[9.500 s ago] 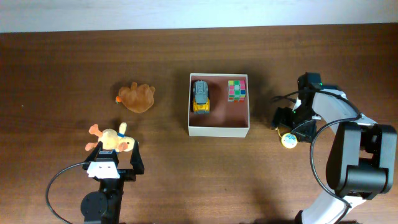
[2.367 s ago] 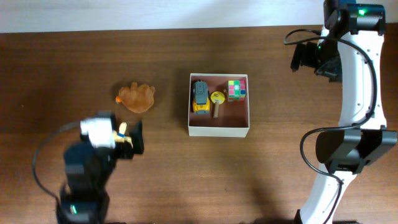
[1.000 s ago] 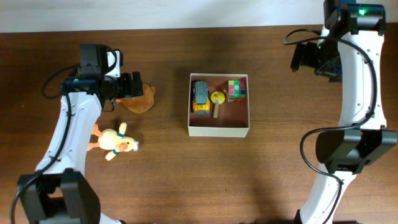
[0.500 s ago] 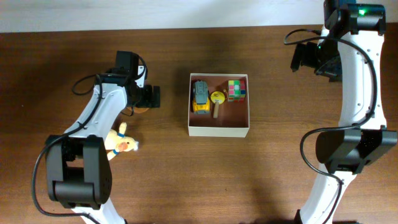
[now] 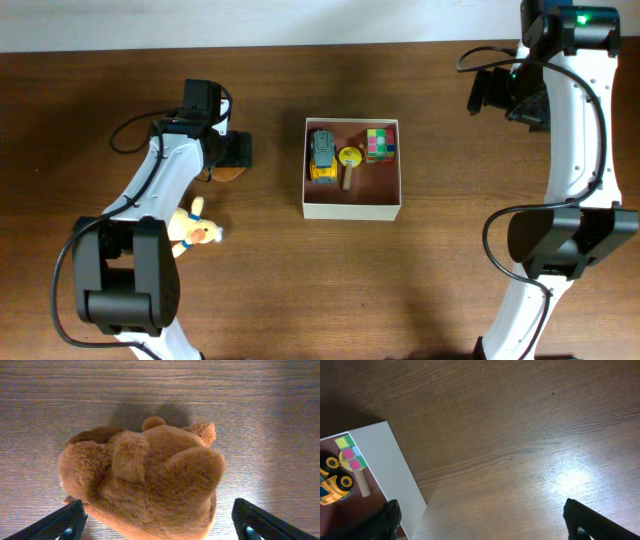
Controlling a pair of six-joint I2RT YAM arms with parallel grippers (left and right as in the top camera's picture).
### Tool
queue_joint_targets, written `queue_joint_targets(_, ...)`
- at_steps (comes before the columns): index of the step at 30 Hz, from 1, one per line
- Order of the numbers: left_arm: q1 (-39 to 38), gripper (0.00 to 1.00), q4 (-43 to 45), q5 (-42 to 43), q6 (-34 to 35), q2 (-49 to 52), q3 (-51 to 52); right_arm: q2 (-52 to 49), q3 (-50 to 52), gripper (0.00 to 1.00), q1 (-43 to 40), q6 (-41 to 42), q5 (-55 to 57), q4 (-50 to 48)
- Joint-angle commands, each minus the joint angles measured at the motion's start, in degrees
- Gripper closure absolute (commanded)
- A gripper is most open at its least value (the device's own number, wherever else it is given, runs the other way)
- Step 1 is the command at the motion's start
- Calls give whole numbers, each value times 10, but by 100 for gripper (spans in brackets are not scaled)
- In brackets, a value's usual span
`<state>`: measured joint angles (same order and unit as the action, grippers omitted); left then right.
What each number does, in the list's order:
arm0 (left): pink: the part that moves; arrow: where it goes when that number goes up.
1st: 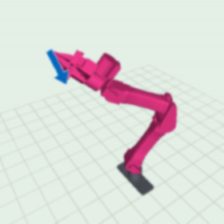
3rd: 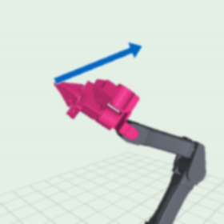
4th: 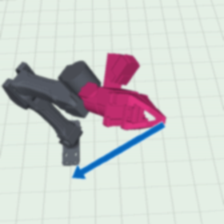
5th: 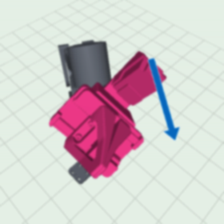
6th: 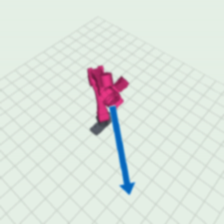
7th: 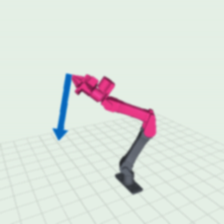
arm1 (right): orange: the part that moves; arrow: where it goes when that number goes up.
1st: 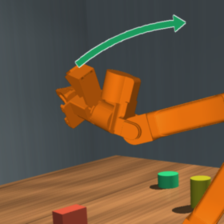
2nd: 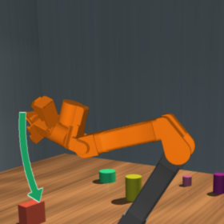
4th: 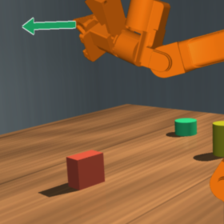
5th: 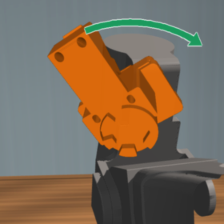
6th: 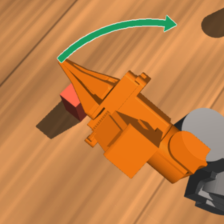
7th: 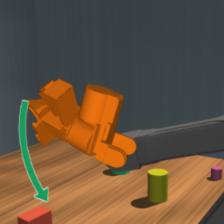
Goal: Pack container
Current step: 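Lower the left gripper and grasp the brown plush bear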
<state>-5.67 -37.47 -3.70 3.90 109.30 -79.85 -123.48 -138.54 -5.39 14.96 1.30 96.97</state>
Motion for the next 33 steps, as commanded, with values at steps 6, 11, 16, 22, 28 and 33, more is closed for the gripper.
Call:
queue_joint_targets(6,1,11,-13,-8,-3,47,-10,10,-8,1,-3,5,7,1)
queue_joint_targets(11,1,37,-13,-8,-3,47,-10,10,-8,1,-3,5,7,1)
queue_joint_targets(16,1,78,-18,-8,-3,47,-10,10,-8,1,-3,5,7,1)
queue_joint_targets(22,1,98,-22,-6,-3,47,-11,10,-8,1,-3,5,7,1)
queue_joint_targets(28,1,98,-53,-7,-3,45,-46,10,-8,1,-3,5,7,1)
queue_joint_targets(33,1,98,-73,-7,-3,45,-84,10,-8,1,-3,5,7,1)
